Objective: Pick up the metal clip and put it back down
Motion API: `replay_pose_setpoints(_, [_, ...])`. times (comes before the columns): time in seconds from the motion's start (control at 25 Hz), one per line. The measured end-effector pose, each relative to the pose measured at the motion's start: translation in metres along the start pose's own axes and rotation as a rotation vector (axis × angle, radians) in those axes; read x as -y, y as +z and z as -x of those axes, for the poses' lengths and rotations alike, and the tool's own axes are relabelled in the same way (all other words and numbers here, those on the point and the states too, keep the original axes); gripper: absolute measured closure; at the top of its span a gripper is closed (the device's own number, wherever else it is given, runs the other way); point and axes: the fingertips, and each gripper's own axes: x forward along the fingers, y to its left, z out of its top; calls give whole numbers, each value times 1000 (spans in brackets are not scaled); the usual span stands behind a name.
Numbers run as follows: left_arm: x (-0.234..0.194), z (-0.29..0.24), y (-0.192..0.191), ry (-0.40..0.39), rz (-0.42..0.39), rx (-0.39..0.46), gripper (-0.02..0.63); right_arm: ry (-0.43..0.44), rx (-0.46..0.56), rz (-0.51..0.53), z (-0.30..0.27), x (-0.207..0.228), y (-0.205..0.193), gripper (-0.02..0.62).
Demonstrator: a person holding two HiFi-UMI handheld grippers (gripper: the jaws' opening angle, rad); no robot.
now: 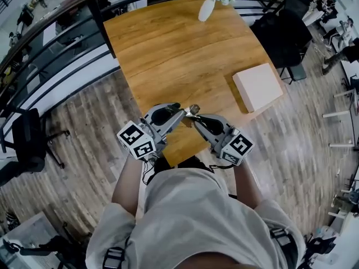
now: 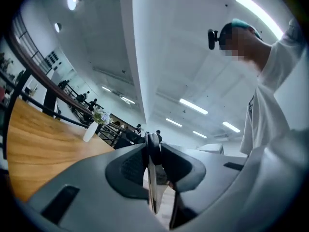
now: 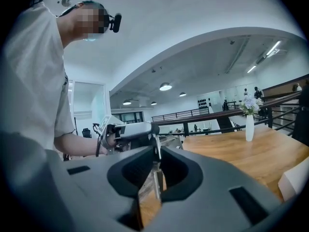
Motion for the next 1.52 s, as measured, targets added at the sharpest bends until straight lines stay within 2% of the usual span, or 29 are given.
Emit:
replay_pose_setpoints(0.2, [-7, 6, 0, 69, -141, -131, 509, -22, -91, -7, -23, 1, -19, 542])
replay_pose_setpoints(0.28, [-14, 14, -2, 106, -189, -171, 509, -32, -132, -10, -33, -3, -30, 486])
replay_pose_setpoints(0.36, [-23, 20, -4, 150, -226, -204, 511, -48, -160, -23, -36, -5, -39, 449])
replay_pose_setpoints(0.48, [-41, 25, -6, 200, -248, -248, 511, -116, -197, -45, -34, 5, -55, 449])
replay_pose_setpoints(0.6, [-63, 22, -6, 246, -218, -259, 511, -210, -249, -61, -29, 27, -71, 452])
replay_pose_setpoints(0.64, [-69, 19, -4, 256, -198, -250, 511, -239, -255, -67, -28, 35, -73, 467])
replay_pose_setpoints(0.72, [-81, 14, 0, 280, -158, -226, 511, -276, -246, -82, -27, 52, -74, 545])
replay_pose_setpoints(0.76, [-88, 12, 2, 301, -149, -220, 511, -282, -241, -87, -28, 60, -73, 552])
replay_pose_setpoints(0.88, [-116, 0, 6, 363, -138, -212, 511, -276, -247, -100, -40, 87, -74, 563])
replay_pose_setpoints(1.16, [-200, -46, 5, 463, -13, -183, 511, -204, -322, -132, -65, 152, -99, 563])
replay_pose_setpoints(1.32, [-248, -74, -1, 483, 60, -182, 511, -194, -336, -128, -74, 185, -113, 563])
replay_pose_setpoints(1.52, [-295, -101, -28, 497, 140, -214, 511, -203, -332, -172, -92, 224, -134, 563])
